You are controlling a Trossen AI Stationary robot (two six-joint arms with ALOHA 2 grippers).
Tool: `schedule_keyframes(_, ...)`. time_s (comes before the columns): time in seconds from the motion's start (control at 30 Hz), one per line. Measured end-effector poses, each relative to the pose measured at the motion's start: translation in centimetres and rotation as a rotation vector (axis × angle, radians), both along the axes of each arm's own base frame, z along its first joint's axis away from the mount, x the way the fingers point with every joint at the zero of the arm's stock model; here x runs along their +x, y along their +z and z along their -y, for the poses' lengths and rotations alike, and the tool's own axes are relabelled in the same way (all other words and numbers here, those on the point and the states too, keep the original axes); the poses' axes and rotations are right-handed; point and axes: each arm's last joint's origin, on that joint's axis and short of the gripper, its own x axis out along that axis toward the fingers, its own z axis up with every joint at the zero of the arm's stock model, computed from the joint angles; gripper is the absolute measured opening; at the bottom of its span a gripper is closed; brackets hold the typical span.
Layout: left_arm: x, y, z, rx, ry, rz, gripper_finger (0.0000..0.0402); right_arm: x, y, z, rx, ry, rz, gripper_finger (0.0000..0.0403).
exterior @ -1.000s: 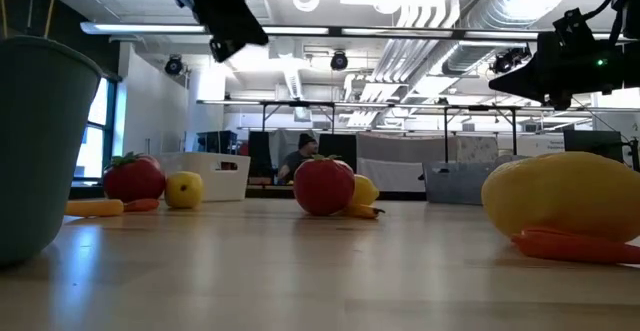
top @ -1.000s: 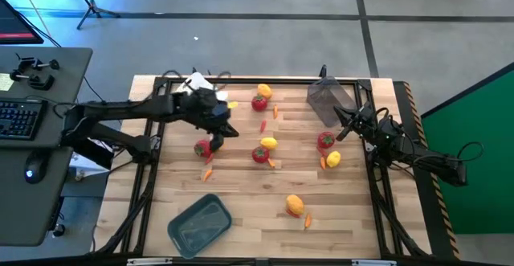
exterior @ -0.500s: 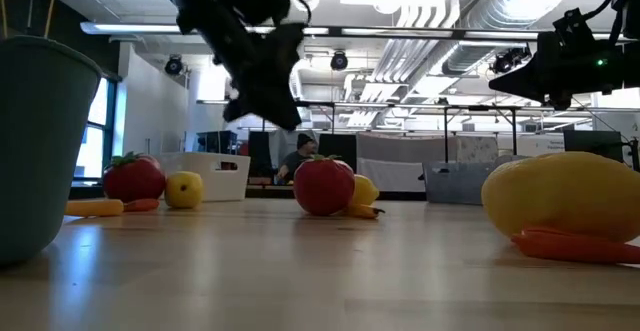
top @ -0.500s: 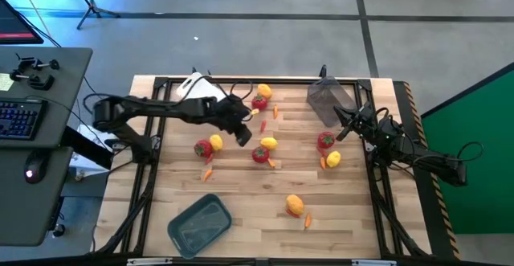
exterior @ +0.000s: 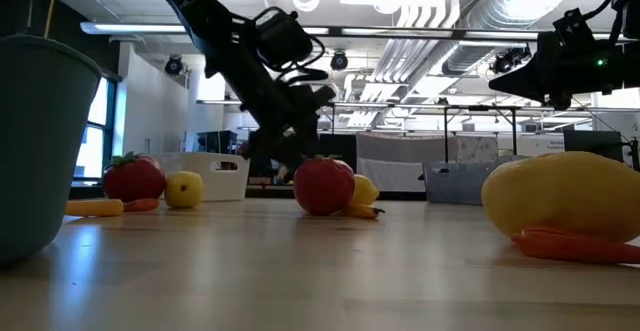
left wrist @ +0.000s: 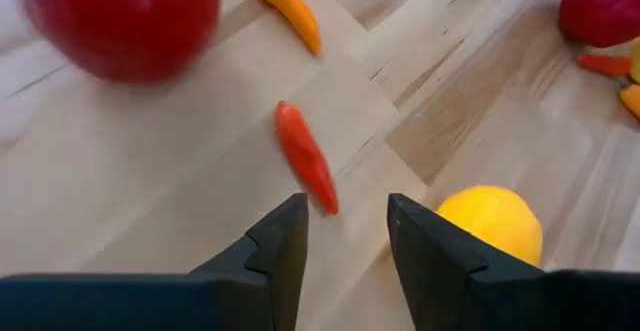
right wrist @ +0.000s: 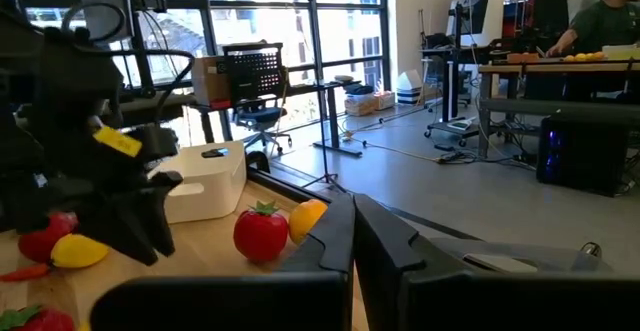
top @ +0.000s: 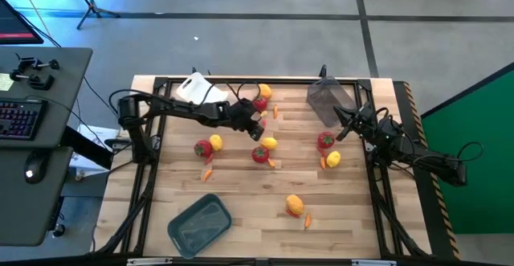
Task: Sort produce into baskets
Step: Put the red chili pepper into the black transparent bin
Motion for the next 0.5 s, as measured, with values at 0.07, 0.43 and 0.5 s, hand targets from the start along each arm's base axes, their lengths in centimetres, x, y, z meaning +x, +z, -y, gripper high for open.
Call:
schedule_keyframes(0.07, 0.4, -0.6, 0.0, 0.004, 0.005, 0.011, 0.0139, 0.0, 0.0, 0.0, 0.000, -0.001, 0.000, 0.0000)
schedule_keyframes(0.43, 1.2, -3.3, 0.6, 0.042, 0.022, -0.037, 0.0149, 0.0, 0.0, 0.0, 0.000, -0.001, 0.001, 0.0000)
schedule_keyframes(0.5, 1.3, -3.7, 0.7, 0.038, 0.020, -0.051, 0.0149, 0.0, 0.0, 0.0, 0.000, 0.000, 0.000, 0.0000)
